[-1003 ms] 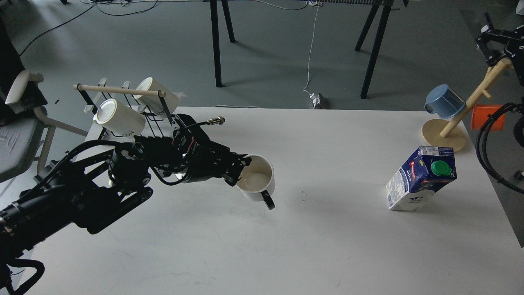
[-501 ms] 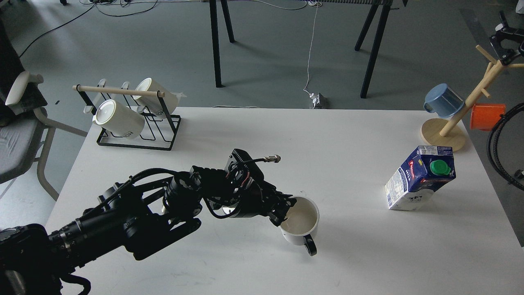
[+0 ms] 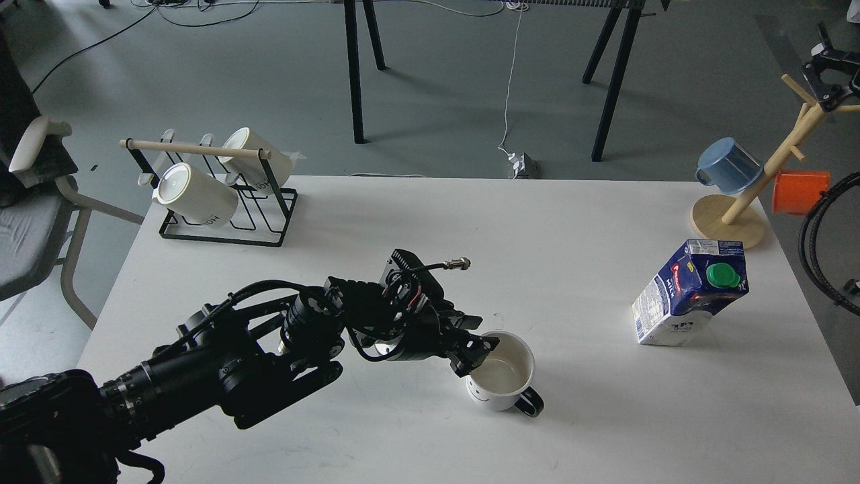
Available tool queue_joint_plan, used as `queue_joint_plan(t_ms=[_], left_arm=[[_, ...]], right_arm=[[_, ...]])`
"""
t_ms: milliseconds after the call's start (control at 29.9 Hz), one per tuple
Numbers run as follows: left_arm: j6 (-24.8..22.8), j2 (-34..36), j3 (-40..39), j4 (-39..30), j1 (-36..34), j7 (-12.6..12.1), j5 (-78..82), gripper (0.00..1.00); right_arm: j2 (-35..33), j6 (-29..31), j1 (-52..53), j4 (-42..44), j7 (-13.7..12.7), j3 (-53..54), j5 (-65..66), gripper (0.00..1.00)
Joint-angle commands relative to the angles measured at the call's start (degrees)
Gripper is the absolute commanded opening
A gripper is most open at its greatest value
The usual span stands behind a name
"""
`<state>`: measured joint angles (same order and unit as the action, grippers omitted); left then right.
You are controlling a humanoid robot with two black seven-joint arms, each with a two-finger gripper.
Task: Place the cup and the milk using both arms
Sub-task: 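Release the white mug and retract the left arm to rest, then bring the right gripper to the milk carton and grasp it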
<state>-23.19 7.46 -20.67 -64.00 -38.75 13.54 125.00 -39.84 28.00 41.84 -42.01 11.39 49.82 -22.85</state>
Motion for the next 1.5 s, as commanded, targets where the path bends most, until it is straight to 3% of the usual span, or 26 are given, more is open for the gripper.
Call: queue_joint_plan(t_ms=[0,201,368,468,568,769,936,1103,1303,1470], left_arm=[[0.9,1.2,-1.7,-0.8,-0.3,0.6,0.0,0.61],[3.9,6.4,-12.1,-2.7,-0.1,1.7,0.0,0.66],[3.2,11.2,-21.6,-3.9,-0.4,8.1,-11.7,0.66],[3.1,13.9,-26.7,-4.1,-0.7,9.4,-24.9,0.66],[3.0,15.8,-31.4,-3.9,-1.4,9.0,-40.3,0.67],[3.3,21.7,-35.9,-2.8,-1.9,8.6,-73.5,0.93],[3.9,24.3,-36.1,1.3,-1.9,6.9,-93.9,0.99],[4.1,24.4,-36.5,4.3,-2.1,6.6,-97.8,0.99],[7.2,24.2,-37.8,8.1,-2.8,6.9,-97.9,0.99],[6.9,24.2,-38.5,9.3,-2.8,6.9,-97.9,0.99]], right_arm=[[-0.1,0.0,0.0,0.1,-0.2,0.0,0.0,1.00],[-1.9,0.0,0.0,3.0,-0.1,2.5,0.0,1.00],[-3.6,0.0,-0.4,3.0,-0.6,2.1,-0.1,1.00],[-3.8,0.0,-3.3,0.5,-0.6,2.6,-0.4,1.00],[-5.9,0.0,-7.6,-4.7,-0.5,2.8,-0.8,1.00],[-10.5,0.0,-20.8,-19.5,0.0,9.7,-3.2,1.00],[-12.3,0.0,-33.5,-29.0,0.0,16.1,-7.3,1.00],[-12.3,0.0,-46.2,-34.7,0.2,19.8,-14.1,1.00],[-11.8,0.0,-58.2,-40.3,5.8,19.9,-14.2,1.00],[-8.6,0.0,-62.8,-40.9,6.8,19.1,-14.1,1.00]])
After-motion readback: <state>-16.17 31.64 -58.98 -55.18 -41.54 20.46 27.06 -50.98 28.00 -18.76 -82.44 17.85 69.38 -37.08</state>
